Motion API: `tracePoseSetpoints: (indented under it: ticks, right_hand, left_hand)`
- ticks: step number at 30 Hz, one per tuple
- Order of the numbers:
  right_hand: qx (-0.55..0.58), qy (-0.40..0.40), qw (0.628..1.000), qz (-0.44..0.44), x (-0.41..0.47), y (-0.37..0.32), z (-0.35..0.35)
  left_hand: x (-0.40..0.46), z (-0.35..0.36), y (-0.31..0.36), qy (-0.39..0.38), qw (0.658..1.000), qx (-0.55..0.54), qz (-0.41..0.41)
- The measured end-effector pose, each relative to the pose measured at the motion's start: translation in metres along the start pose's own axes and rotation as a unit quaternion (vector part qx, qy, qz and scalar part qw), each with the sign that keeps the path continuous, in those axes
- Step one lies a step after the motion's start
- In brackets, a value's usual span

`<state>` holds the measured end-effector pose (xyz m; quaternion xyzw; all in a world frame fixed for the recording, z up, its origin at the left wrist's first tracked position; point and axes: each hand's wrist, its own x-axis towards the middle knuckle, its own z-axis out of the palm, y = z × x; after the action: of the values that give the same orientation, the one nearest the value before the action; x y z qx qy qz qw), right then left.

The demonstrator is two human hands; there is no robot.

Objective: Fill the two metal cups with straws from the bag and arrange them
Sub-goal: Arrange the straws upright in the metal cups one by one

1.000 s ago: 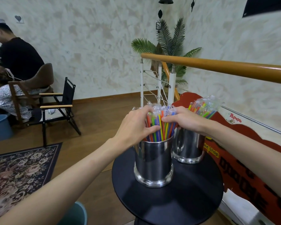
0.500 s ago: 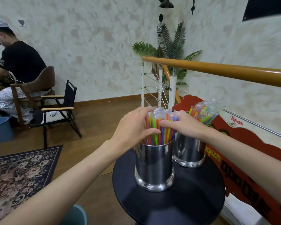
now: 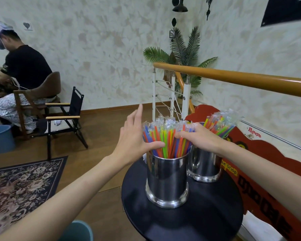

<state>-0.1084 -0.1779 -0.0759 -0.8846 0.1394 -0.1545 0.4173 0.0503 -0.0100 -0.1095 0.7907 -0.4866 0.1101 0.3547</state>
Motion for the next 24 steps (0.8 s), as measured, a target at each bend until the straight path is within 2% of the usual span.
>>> tracePoseSetpoints:
  ticks: [2,4,7,13,18,24]
  right_hand:
    - [0.001,-0.001,1.0,-0.001,0.001,0.001,-0.001]
    - [0.007,-0.004,1.0,-0.006,0.0,0.0,0.0]
    - [0.01,-0.012,1.0,-0.008,0.001,0.002,0.0]
    - [0.028,-0.021,0.999,0.002,-0.005,-0.005,-0.001]
    - [0.018,-0.016,1.0,-0.015,-0.009,-0.018,0.003]
    - [0.019,-0.022,1.0,0.0,-0.009,-0.014,0.002]
  left_hand:
    - [-0.002,-0.002,-0.001,-0.076,0.987,-0.132,-0.055]
    - [-0.006,-0.003,0.0,-0.132,0.972,-0.179,-0.077]
    - [-0.007,-0.002,-0.002,-0.145,0.975,-0.158,-0.051]
    - [-0.006,0.0,-0.01,-0.161,0.959,-0.222,-0.072]
    - [-0.005,0.0,-0.013,-0.189,0.914,-0.321,-0.158]
    - [-0.003,-0.001,-0.015,-0.235,0.879,-0.37,-0.188]
